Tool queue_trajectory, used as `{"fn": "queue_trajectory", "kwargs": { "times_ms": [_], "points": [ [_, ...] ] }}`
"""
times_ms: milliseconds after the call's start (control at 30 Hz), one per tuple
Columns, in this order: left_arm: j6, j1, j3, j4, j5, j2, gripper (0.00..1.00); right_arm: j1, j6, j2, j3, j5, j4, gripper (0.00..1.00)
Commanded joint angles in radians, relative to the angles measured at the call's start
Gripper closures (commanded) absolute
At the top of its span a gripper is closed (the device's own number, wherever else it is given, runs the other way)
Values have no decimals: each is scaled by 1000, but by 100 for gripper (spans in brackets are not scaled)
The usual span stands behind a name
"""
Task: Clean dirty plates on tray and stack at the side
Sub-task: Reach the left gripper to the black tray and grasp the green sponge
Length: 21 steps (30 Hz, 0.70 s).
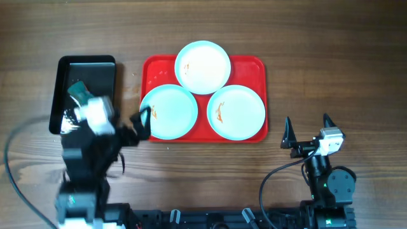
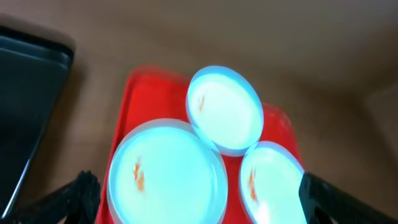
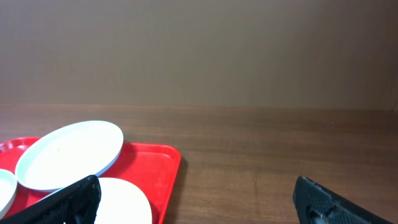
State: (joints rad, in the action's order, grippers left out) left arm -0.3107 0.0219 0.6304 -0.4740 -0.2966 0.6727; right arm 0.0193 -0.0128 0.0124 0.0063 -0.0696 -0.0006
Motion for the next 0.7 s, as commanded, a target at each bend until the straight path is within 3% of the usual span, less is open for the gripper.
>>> {"fn": "queue_trajectory", "kwargs": {
  "times_ms": [0,67,100,133,200,300,400,500,600,667],
  "points": [
    [56,7,272,-98,-101,287,0,7,13,-8,-1,10,2,0],
    [56,7,326,-104,-151,383,0,7,13,-8,-1,10,2,0],
    [28,7,357,-117,-97,433,0,6,13,-8,-1,10,2,0],
    [-25,7,399,-167,9,472,0,6,13,-8,-1,10,2,0],
    [-72,16,586,-424,251,604,0,7,13,-8,-1,10,2,0],
    [-71,65,857,-661,459,814,0,6,13,-8,-1,10,2,0],
    [-93,104,889,-576,467,898,0,7,13,-8,-1,10,2,0],
    [-222,189,889,-504,533,949,0,7,13,-8,-1,10,3,0],
    [-221,255,889,-505,522,1042,1,6,12,-8,-1,10,2,0],
    [-213,268,887,-513,524,1098,11,7,13,-8,-1,10,2,0]
  ]
}}
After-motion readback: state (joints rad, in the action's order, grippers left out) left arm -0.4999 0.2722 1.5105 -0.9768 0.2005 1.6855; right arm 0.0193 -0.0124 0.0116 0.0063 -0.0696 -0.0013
